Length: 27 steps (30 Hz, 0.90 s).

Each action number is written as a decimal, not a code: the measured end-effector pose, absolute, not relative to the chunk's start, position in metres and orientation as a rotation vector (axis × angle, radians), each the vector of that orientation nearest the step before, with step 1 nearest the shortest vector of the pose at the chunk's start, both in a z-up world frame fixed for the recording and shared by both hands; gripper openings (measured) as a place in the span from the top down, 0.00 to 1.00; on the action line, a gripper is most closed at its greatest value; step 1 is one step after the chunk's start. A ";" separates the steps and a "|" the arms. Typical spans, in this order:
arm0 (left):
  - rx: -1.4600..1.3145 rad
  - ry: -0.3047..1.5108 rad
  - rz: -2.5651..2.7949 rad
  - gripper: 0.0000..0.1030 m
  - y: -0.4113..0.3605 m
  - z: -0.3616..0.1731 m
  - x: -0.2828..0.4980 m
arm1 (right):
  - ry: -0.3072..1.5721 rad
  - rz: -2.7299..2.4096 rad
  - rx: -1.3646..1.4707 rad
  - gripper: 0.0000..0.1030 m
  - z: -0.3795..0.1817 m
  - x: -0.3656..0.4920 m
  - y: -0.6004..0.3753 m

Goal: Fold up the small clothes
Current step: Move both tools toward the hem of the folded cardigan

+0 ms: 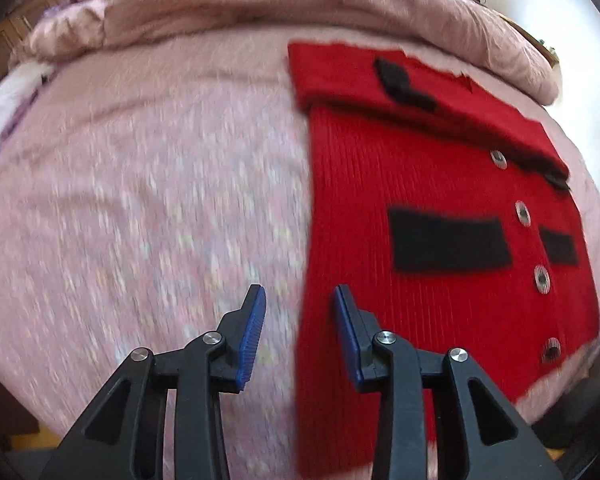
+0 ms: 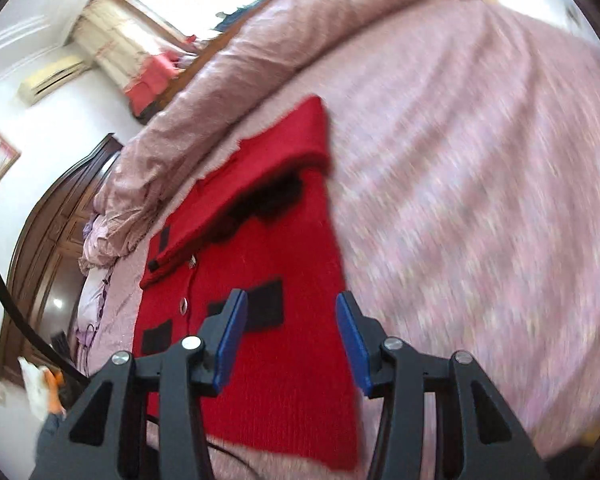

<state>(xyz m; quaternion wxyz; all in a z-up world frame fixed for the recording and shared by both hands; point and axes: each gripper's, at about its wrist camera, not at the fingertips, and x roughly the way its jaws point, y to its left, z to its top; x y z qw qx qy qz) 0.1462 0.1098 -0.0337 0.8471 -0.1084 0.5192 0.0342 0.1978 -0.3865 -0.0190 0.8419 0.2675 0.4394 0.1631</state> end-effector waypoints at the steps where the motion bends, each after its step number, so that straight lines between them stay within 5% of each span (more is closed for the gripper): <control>1: -0.241 1.097 0.062 0.70 0.109 -0.034 0.140 | 0.948 0.339 0.566 0.53 -0.024 0.194 -0.386; 18: -0.535 0.996 -0.217 0.30 0.114 -0.044 0.069 | 0.988 0.561 0.786 0.54 -0.085 0.137 -0.400; 22: -0.608 0.978 -0.246 0.09 0.109 -0.045 0.083 | 0.987 0.548 0.768 0.55 -0.090 0.143 -0.390; 27: -0.661 0.934 -0.252 0.06 0.111 -0.045 0.093 | 0.974 0.541 0.741 0.55 -0.085 0.149 -0.376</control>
